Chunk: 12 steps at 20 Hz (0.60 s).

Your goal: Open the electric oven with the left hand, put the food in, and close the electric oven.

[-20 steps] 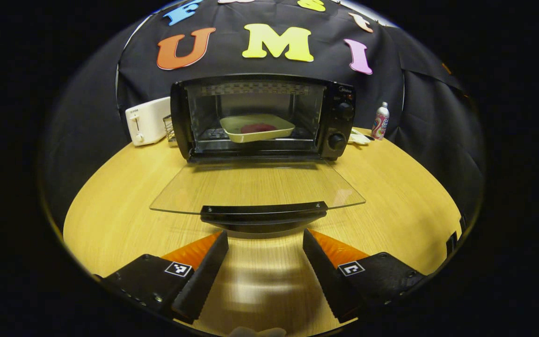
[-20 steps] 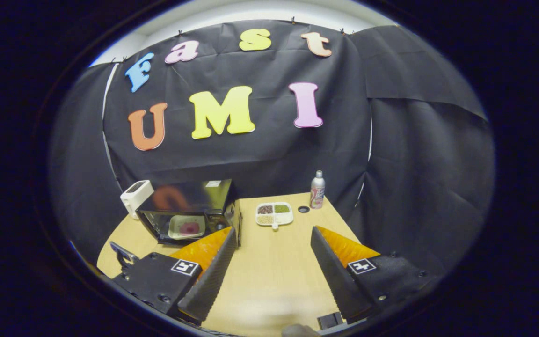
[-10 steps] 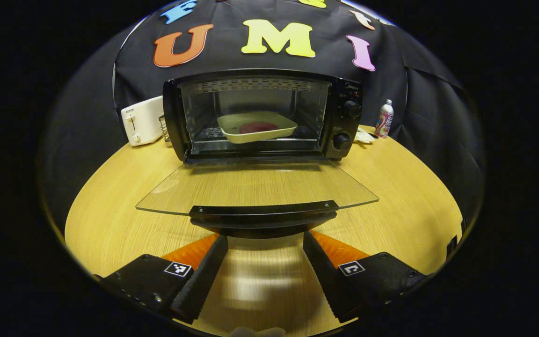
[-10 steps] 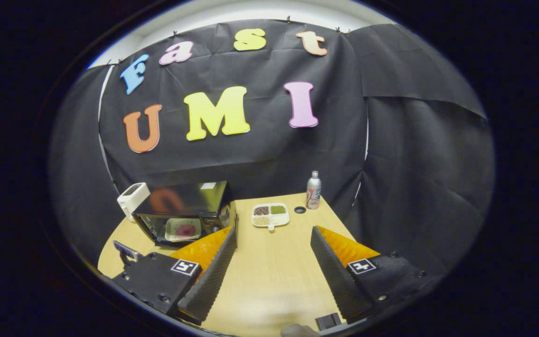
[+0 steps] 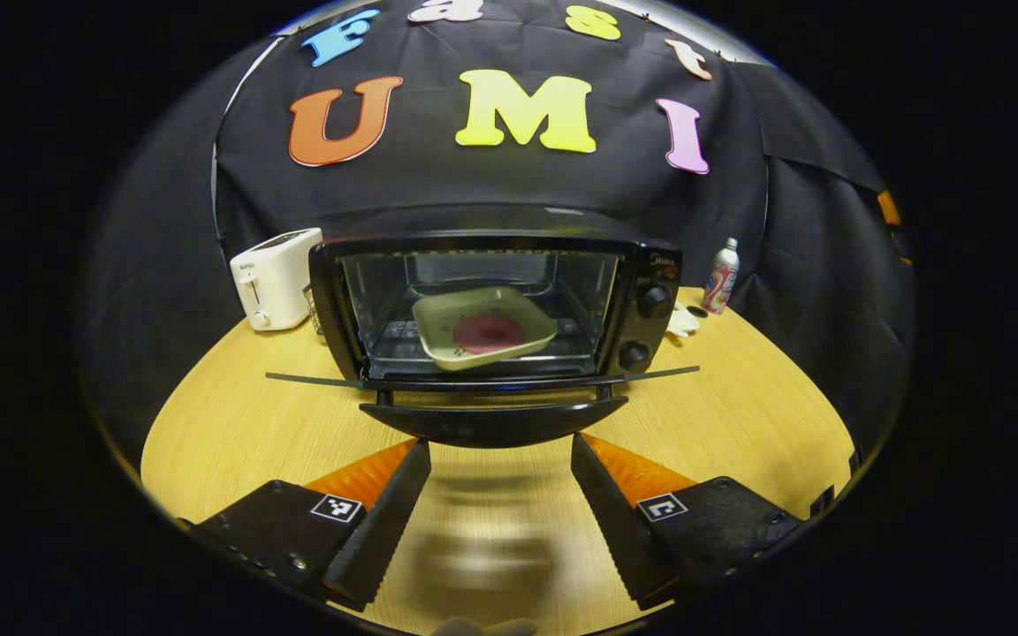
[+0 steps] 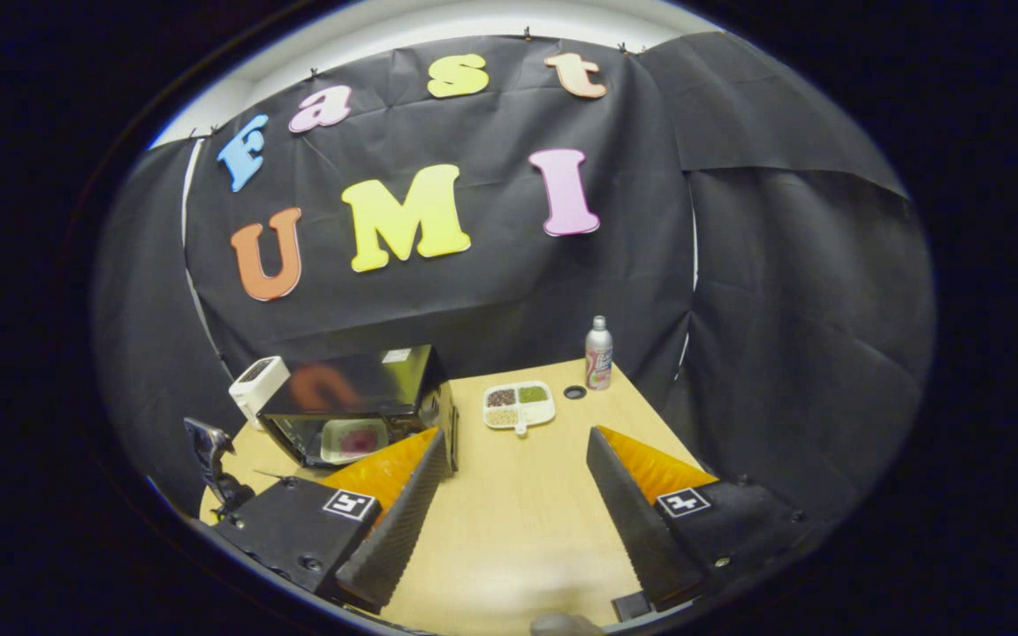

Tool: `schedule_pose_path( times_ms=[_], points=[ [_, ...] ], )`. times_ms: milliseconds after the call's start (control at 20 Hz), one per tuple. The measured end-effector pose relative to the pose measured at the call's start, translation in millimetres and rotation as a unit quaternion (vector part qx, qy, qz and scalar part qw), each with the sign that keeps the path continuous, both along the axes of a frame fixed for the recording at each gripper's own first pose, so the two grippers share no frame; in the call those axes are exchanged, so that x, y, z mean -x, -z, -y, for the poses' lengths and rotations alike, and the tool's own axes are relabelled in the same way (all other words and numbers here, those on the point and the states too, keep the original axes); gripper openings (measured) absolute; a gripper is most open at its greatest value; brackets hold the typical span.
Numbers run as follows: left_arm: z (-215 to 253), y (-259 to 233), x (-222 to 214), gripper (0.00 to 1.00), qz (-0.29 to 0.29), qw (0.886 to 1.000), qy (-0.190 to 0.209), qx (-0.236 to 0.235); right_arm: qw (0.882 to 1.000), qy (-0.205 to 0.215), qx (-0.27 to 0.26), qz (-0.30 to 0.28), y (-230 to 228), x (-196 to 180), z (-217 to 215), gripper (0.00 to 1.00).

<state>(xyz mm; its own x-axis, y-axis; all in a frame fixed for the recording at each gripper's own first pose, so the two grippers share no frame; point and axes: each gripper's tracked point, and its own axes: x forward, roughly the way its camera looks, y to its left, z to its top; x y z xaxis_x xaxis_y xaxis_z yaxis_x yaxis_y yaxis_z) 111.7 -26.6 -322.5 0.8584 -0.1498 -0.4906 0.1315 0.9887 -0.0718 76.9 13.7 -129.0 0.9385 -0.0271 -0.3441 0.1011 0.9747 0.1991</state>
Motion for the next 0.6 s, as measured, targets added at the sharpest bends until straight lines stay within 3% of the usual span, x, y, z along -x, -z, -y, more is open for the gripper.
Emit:
schedule_pose_path(
  times_ms=[400,600],
  points=[
    [-1,-42,-59,0.98,0.048,0.999,-0.003,0.001,1.000,0.010,0.002,0.003,-2,-8,3,0.96],
    [-3,-45,-57,0.97,0.048,0.999,-0.004,-0.004,1.000,0.010,0.005,0.012,-12,-9,3,0.95]
  ],
)
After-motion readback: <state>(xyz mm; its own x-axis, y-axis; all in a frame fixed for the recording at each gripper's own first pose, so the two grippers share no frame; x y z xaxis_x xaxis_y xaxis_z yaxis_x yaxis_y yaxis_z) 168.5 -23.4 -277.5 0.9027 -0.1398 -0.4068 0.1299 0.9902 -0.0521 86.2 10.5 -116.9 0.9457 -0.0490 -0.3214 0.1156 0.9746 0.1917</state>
